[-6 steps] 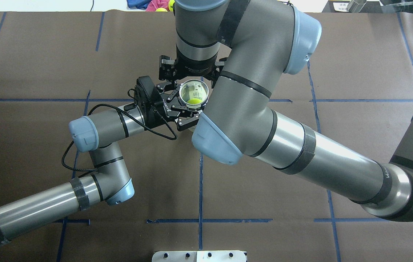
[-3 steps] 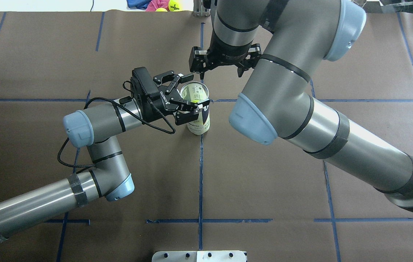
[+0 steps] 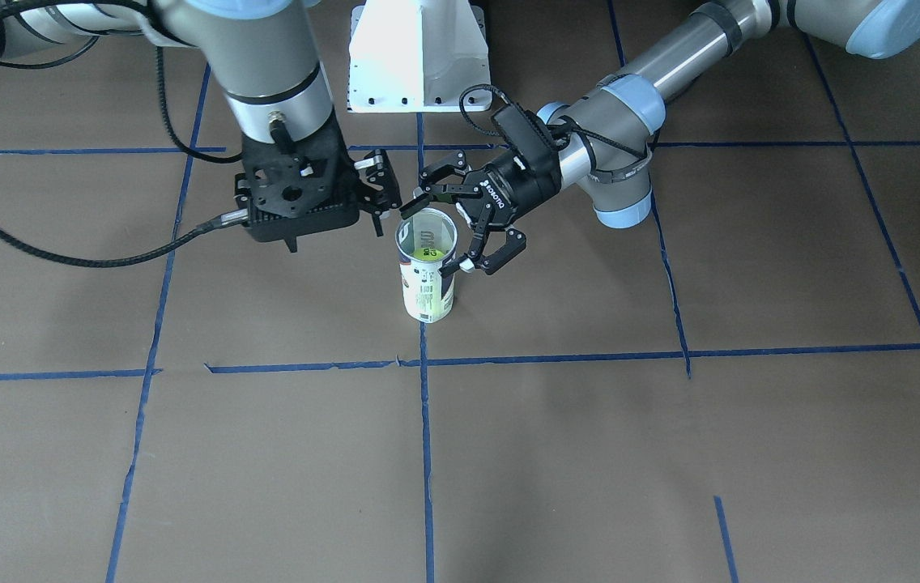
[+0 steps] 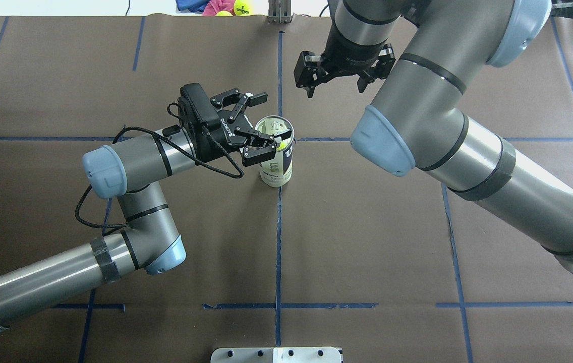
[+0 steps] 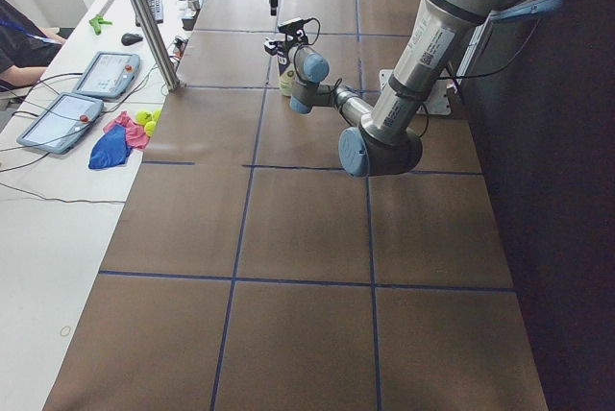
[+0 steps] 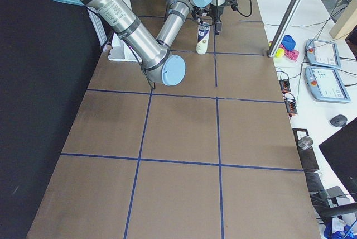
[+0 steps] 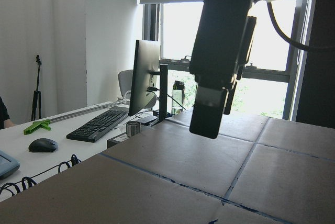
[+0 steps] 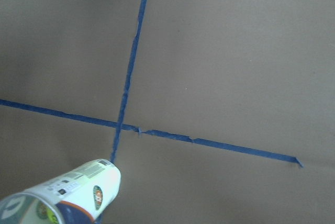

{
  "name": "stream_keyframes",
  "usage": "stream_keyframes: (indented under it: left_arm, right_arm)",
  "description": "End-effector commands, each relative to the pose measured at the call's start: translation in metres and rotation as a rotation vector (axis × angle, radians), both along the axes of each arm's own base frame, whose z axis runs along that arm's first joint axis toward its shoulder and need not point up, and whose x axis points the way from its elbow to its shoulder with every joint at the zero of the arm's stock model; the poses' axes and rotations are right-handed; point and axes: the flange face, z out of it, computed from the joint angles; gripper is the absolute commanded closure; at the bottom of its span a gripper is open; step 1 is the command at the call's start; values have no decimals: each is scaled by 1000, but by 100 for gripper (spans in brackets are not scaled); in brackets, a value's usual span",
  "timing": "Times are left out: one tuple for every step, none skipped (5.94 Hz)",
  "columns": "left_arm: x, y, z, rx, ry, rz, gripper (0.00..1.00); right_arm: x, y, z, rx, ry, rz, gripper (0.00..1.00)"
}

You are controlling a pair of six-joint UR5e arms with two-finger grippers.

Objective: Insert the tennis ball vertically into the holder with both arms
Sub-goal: 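Open the left gripper and lift both grippers away from the tube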

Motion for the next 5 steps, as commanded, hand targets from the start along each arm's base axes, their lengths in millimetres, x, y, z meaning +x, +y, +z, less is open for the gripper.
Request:
stream_keyframes:
  left_arm:
    - [-31, -14, -34, -39, -70, -43, 4]
    - [-40, -32, -32, -68, -114, -72, 4]
    - [-51, -59, -24, -120, -230, -51, 4]
    - [-69, -84, -17, -182, -313, -55, 0]
    - [-92, -106, 18, -276, -429, -52, 0]
  right_arm:
    - [75, -26, 66, 65, 29, -69, 0]
    - [135, -42, 118, 109, 62, -110, 0]
    - [194, -50, 170, 149, 84, -162, 0]
    - [239, -48, 209, 156, 82, -183, 0]
    - [284, -42, 241, 167, 76, -192, 0]
